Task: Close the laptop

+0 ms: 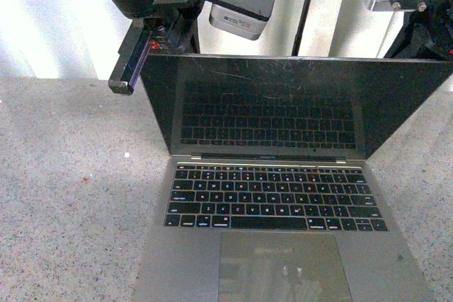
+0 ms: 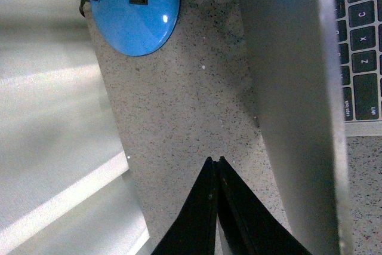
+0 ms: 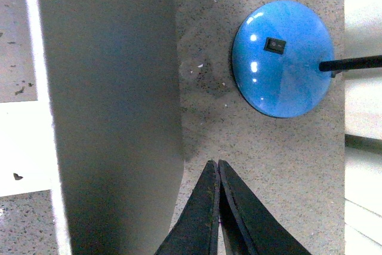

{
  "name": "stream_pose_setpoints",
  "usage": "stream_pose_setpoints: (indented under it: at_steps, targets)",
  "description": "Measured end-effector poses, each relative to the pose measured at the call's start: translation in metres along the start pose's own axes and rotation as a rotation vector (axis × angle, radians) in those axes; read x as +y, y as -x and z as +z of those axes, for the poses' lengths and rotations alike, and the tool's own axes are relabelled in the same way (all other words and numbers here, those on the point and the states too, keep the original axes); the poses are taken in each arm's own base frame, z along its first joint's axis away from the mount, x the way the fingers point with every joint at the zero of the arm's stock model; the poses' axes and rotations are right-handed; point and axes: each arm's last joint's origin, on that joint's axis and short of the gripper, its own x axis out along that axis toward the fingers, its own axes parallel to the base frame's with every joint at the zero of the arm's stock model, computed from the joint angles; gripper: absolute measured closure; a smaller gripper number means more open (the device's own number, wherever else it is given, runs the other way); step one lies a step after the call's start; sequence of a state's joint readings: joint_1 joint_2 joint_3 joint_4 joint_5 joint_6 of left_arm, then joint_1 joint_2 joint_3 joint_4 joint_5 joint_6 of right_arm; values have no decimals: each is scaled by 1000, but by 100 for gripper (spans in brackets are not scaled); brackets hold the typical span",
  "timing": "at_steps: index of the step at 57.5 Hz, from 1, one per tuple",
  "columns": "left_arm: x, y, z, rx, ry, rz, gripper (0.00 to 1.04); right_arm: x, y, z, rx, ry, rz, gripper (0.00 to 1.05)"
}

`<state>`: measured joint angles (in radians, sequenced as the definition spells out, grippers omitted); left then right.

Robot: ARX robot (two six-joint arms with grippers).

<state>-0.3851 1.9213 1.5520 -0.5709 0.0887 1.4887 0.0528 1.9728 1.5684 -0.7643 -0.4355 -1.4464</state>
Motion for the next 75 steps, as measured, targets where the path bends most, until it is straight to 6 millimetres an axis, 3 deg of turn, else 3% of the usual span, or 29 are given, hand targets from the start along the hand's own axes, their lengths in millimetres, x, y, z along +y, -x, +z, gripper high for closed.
stream_pose_setpoints:
  at_steps: [28,75]
  targets:
    - [-32,-7,9,-17,-24,-64,101,27,-17,8,19,21,78,102]
    - [-69,-25,17,-27,-70,-143,101,61,-45,-1,20,5,159,102]
